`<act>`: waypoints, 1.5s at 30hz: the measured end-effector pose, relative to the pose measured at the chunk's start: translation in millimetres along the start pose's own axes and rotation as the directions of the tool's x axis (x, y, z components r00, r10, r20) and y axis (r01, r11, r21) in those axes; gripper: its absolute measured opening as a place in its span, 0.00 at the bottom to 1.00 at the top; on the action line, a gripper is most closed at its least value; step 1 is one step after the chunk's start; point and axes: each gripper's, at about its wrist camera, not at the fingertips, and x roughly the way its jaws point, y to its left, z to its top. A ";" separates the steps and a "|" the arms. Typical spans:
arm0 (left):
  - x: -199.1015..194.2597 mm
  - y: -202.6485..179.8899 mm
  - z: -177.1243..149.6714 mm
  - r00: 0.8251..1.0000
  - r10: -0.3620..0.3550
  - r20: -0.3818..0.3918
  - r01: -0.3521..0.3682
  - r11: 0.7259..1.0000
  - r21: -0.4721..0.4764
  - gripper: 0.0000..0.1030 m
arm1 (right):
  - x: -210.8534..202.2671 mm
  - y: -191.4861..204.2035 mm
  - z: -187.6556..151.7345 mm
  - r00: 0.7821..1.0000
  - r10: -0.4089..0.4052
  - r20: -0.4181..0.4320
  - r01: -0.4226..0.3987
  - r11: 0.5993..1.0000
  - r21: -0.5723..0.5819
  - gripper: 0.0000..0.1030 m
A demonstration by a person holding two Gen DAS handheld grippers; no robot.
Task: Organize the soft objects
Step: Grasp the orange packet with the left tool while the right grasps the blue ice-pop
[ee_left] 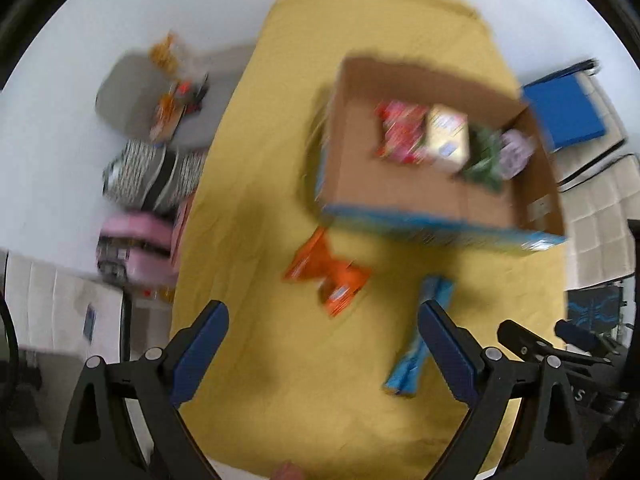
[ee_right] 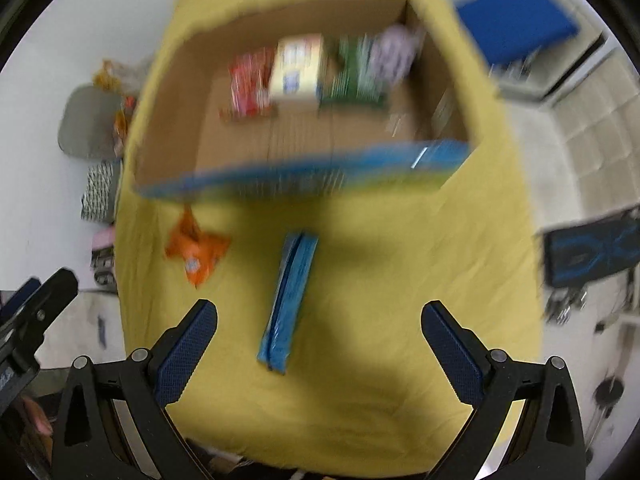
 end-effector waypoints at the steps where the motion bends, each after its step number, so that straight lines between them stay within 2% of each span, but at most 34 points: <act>1: 14.5 6.9 -3.2 0.999 -0.003 -0.036 0.003 1.000 -0.022 0.94 | 25.6 2.2 -0.5 0.998 0.018 -0.053 -0.017 1.000 0.017 1.00; 3: 45.1 22.9 -7.2 0.993 -0.022 -0.112 0.013 0.996 -0.083 0.94 | 60.6 5.7 -3.7 0.992 0.048 -0.115 -0.043 0.998 0.051 0.97; 6: 81.6 43.5 -10.3 0.978 -0.070 -0.194 0.035 0.983 -0.179 0.94 | 112.7 11.8 -8.3 0.974 0.082 -0.209 -0.059 0.992 0.111 0.82; 7: 94.9 50.9 -10.3 0.971 -0.096 -0.220 0.046 0.974 -0.223 0.94 | 128.5 13.6 -10.2 0.968 0.087 -0.235 -0.057 0.990 0.130 0.81; 8: 103.9 55.6 -9.9 0.966 -0.112 -0.234 0.052 0.966 -0.252 0.94 | 137.6 14.7 -11.0 0.965 0.092 -0.247 -0.058 0.988 0.141 0.80; 9: 112.1 59.2 -8.5 0.961 -0.132 -0.244 0.061 0.959 -0.277 0.94 | 145.9 15.9 -11.6 0.963 0.090 -0.254 -0.053 0.988 0.148 0.73; 13: 140.7 72.0 -0.7 0.943 -0.212 -0.257 0.104 0.919 -0.380 0.94 | 160.0 23.3 -14.3 0.968 0.028 -0.249 0.004 0.992 0.129 0.59; 14: 147.0 72.6 2.4 0.935 -0.248 -0.253 0.130 0.904 -0.406 0.94 | 158.7 24.9 -14.4 0.971 0.017 -0.240 0.012 0.993 0.117 0.43; 15: 151.9 72.0 4.7 0.929 -0.271 -0.251 0.147 0.894 -0.423 0.94 | 156.5 24.4 -14.8 0.973 -0.003 -0.231 0.029 0.994 0.107 0.22; 19: 170.9 58.3 16.2 0.908 -0.331 -0.255 0.190 0.871 -0.452 0.94 | 149.2 9.0 -16.5 0.971 -0.006 -0.241 0.034 0.993 0.113 0.21; 21: 177.7 49.4 20.7 0.906 -0.333 -0.261 0.194 0.876 -0.442 0.94 | 141.8 4.6 -17.3 0.974 -0.052 -0.219 0.071 0.994 0.083 0.21; 24: 190.6 36.2 26.5 0.912 -0.302 -0.277 0.170 0.894 -0.414 0.93 | 136.9 -2.8 -18.7 0.974 -0.090 -0.208 0.104 0.993 0.062 0.21; 28: 202.0 22.0 24.8 0.917 -0.276 -0.288 0.163 0.918 -0.362 0.61 | 134.9 -13.8 -14.8 0.971 -0.086 -0.223 0.104 0.992 0.072 0.21; 30: 199.5 19.6 20.2 0.923 -0.277 -0.268 0.176 0.921 -0.347 0.55 | 133.1 -20.2 -12.7 0.969 -0.088 -0.229 0.105 0.992 0.065 0.21; 34: 187.0 8.7 6.9 0.931 -0.242 -0.271 0.174 0.952 -0.252 0.42 | 134.6 -26.7 -17.1 0.962 -0.089 -0.259 0.105 0.993 0.046 0.21; 37: 169.4 -8.1 -15.6 0.932 -0.220 -0.288 0.185 0.972 -0.144 0.40 | 132.5 -30.0 -19.4 0.956 -0.099 -0.278 0.108 0.994 0.017 0.21; 42: 153.4 -46.9 -58.4 0.911 -0.226 -0.346 0.239 0.971 -0.006 0.40 | 126.4 -46.6 -42.0 0.936 -0.128 -0.329 0.116 0.992 -0.055 0.21; 43: 154.2 -54.6 -64.8 0.912 -0.214 -0.349 0.236 0.971 0.021 0.40 | 126.3 -48.0 -44.5 0.934 -0.135 -0.330 0.121 0.991 -0.064 0.21; 45: 158.7 -65.9 -71.9 0.928 -0.165 -0.335 0.194 0.979 0.057 0.42 | 127.6 -50.7 -48.1 0.936 -0.144 -0.320 0.129 0.989 -0.070 0.21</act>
